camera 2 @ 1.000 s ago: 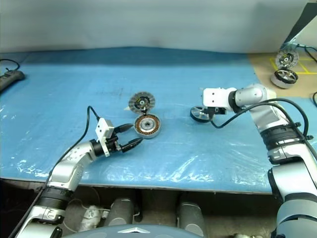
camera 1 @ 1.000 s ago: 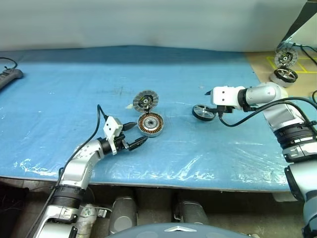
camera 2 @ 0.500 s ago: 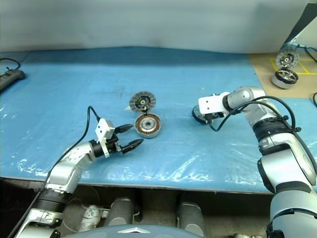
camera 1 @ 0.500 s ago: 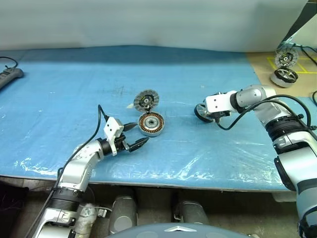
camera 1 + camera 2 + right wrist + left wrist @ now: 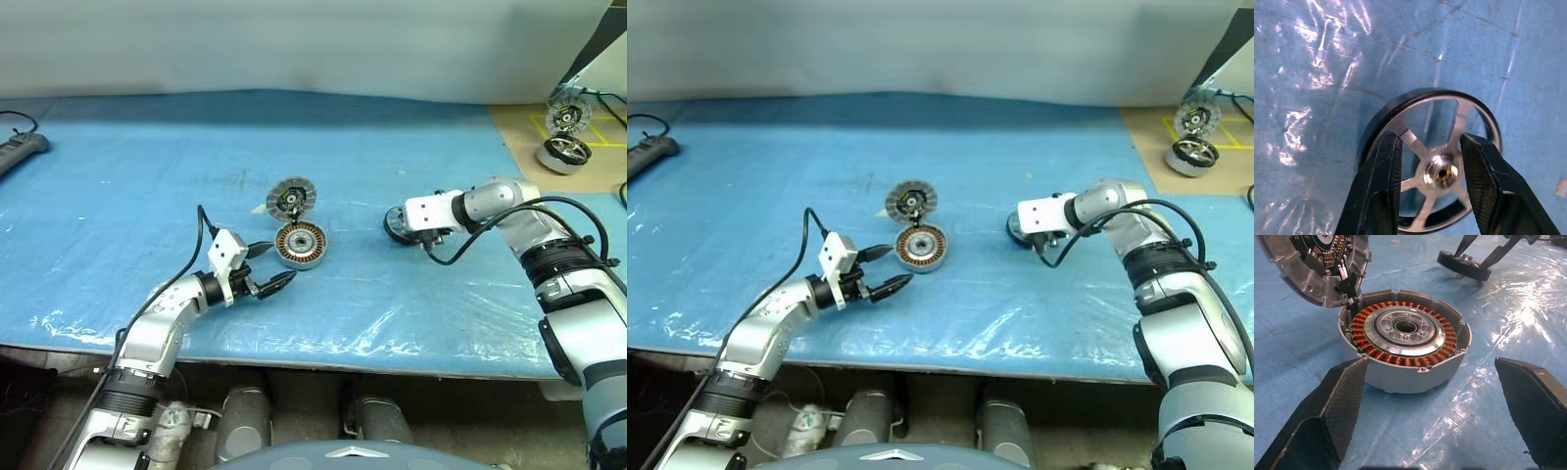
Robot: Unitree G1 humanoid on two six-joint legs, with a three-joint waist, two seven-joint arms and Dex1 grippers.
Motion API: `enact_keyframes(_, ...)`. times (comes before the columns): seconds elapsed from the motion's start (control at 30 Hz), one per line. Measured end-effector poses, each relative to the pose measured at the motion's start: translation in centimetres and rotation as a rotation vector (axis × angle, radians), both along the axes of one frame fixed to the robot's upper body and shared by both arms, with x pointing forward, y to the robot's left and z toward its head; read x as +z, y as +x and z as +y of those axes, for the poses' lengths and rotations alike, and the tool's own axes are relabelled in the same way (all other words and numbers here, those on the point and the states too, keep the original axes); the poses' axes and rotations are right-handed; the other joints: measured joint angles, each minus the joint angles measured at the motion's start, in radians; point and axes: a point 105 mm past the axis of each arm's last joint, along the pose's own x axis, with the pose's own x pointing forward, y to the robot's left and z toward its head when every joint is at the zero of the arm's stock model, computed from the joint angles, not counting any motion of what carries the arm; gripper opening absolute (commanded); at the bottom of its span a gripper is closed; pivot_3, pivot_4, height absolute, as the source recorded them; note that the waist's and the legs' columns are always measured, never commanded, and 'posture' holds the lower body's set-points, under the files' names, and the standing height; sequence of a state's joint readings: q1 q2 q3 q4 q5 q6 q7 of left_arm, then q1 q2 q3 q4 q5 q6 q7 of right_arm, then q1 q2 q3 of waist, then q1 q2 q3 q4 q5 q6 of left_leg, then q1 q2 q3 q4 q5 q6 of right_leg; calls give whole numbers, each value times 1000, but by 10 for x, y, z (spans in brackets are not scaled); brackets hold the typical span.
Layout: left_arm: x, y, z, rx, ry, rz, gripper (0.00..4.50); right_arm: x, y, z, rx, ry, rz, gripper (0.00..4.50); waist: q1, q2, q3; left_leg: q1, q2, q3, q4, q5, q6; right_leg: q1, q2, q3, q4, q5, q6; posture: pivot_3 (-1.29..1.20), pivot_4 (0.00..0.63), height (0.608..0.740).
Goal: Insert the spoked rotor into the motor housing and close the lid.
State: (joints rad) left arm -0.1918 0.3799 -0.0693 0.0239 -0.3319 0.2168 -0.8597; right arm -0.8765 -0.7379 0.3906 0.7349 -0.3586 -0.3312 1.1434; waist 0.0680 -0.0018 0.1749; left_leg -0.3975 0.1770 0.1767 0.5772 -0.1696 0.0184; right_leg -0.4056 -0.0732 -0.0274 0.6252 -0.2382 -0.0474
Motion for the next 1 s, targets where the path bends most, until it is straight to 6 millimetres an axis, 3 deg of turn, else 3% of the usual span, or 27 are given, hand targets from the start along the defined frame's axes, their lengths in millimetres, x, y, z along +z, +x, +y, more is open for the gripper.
enact_keyframes(0.4,1,1,1,-8,8,4,4500,3,-3,6,-68,122,63,2091,1,0,0,0,0,0,0,0,0,0,0,0,0,0,0,0,150,740)
enact_keyframes(0.77,13,0,-5,-27,4,1,4500,17,0,7,-3,56,-66,2091,0,0,0,-2,0,0,0,0,0,-1,0,0,-1,0,0,0,150,740)
enact_keyframes(0.93,19,1,-10,-26,2,-5,4500,17,1,8,13,49,-93,3349,0,0,0,-2,0,0,0,0,0,-1,0,0,-1,0,0,0,150,740)
enact_keyframes(1.0,20,0,-13,-28,2,-4,4500,17,2,7,-4,53,-87,3349,0,0,0,-2,0,0,0,0,0,-2,0,0,-1,0,0,0,150,740)
